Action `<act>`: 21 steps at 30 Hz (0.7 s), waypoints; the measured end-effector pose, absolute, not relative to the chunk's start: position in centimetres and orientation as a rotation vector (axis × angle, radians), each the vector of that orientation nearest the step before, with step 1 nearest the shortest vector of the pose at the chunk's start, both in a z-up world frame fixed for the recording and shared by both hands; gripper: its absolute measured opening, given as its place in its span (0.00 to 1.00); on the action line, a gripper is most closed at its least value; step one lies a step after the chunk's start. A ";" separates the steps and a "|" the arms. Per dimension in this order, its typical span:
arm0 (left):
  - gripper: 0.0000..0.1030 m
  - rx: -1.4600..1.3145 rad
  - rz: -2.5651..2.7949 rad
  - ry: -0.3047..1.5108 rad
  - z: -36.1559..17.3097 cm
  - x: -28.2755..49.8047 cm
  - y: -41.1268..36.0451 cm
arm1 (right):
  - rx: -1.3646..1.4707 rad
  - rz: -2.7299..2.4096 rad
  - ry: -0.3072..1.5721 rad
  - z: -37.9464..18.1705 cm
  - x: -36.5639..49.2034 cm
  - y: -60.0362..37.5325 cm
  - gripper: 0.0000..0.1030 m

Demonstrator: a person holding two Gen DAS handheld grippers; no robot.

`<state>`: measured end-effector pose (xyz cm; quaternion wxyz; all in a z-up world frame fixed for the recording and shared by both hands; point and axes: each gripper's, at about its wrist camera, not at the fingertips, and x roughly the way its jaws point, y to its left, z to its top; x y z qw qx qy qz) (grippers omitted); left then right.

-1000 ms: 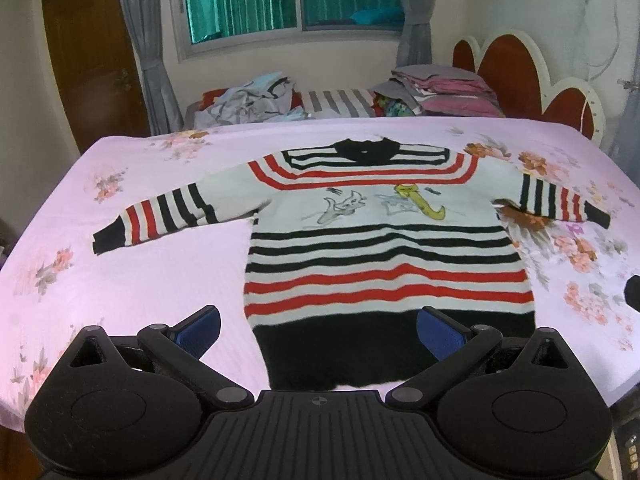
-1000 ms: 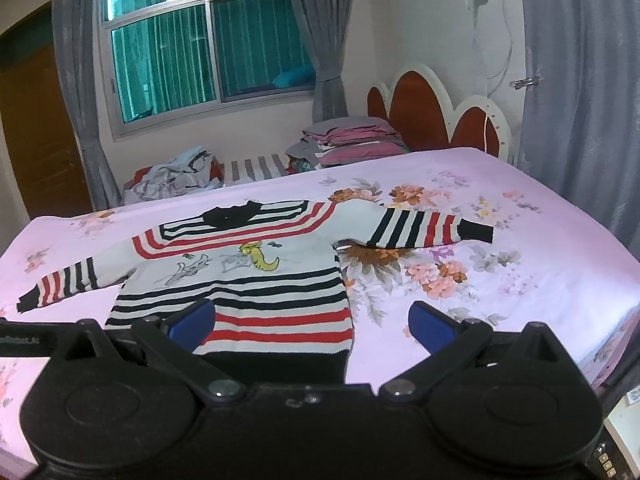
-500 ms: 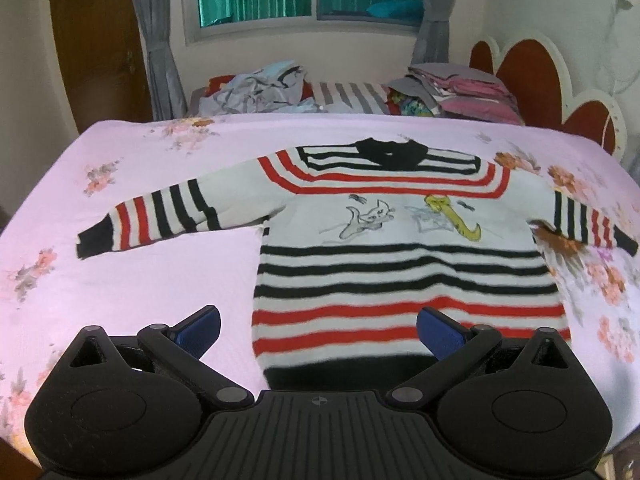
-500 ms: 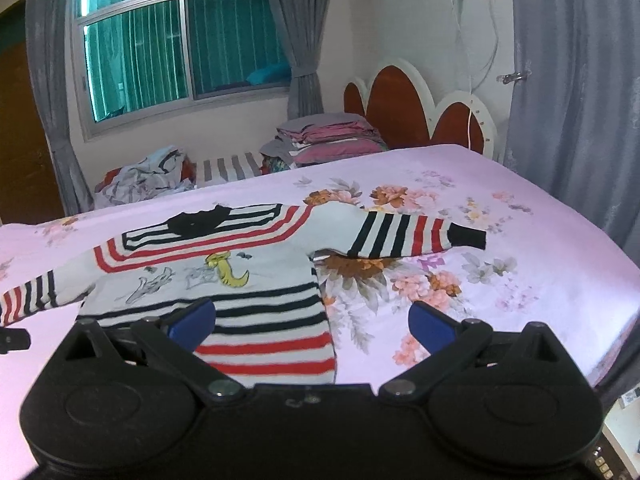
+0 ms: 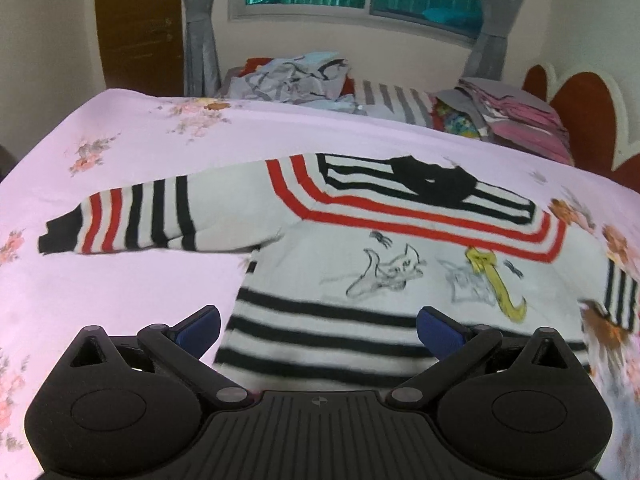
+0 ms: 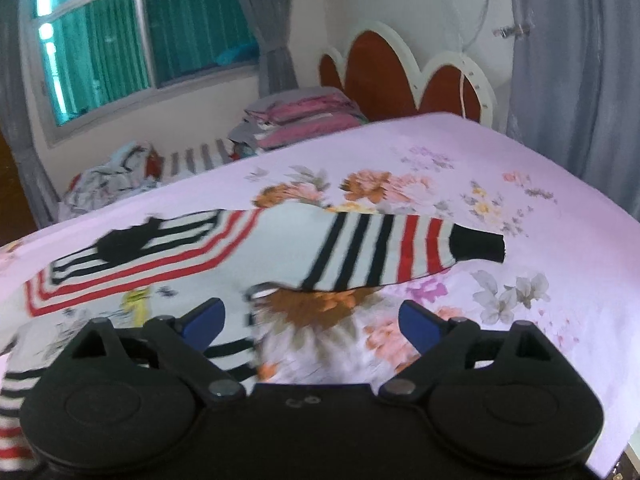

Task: Fold small clothes
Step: 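Grasp the black-cuffed sleeve end with the right gripper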

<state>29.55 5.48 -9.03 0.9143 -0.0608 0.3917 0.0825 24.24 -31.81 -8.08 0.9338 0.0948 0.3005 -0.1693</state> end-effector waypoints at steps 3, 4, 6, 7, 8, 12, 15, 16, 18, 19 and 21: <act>1.00 -0.123 0.183 0.816 -9.8 31.8 4.6 | 0.216 -0.380 0.649 -9.5 26.4 -34.8 0.86; 1.00 -0.119 0.182 0.814 -10.1 32.5 4.2 | 0.228 -0.390 0.660 -10.0 27.0 -35.7 0.85; 1.00 -0.111 0.174 0.810 -10.5 33.6 3.6 | 0.246 -0.416 0.681 -11.0 28.1 -37.5 0.84; 1.00 -0.106 0.169 0.811 -10.7 34.3 3.2 | 0.257 -0.426 0.687 -11.4 28.7 -38.4 0.84; 1.00 -0.102 0.166 0.811 -10.9 34.8 2.8 | 0.266 -0.439 0.695 -11.8 29.2 -39.3 0.84; 1.00 -0.071 0.161 0.817 -11.8 36.9 1.3 | 0.305 -0.485 0.732 -13.6 31.0 -42.5 0.83; 1.00 -0.049 0.146 0.826 -12.4 38.1 0.2 | 0.339 -0.515 0.750 -14.7 32.3 -44.7 0.82; 1.00 -0.046 0.145 0.829 -12.5 38.5 0.0 | 0.357 -0.523 0.754 -15.0 32.6 -45.4 0.81; 1.00 -0.035 0.143 0.835 -12.8 39.1 -0.5 | 0.397 -0.537 0.754 -15.6 33.3 -46.8 0.80; 1.00 -0.030 0.141 0.840 -12.9 39.4 -0.8 | 0.409 -0.543 0.756 -15.9 33.6 -47.4 0.79; 1.00 -0.026 0.128 0.842 -13.2 39.9 -1.2 | 0.434 -0.553 0.763 -16.5 34.3 -48.5 0.74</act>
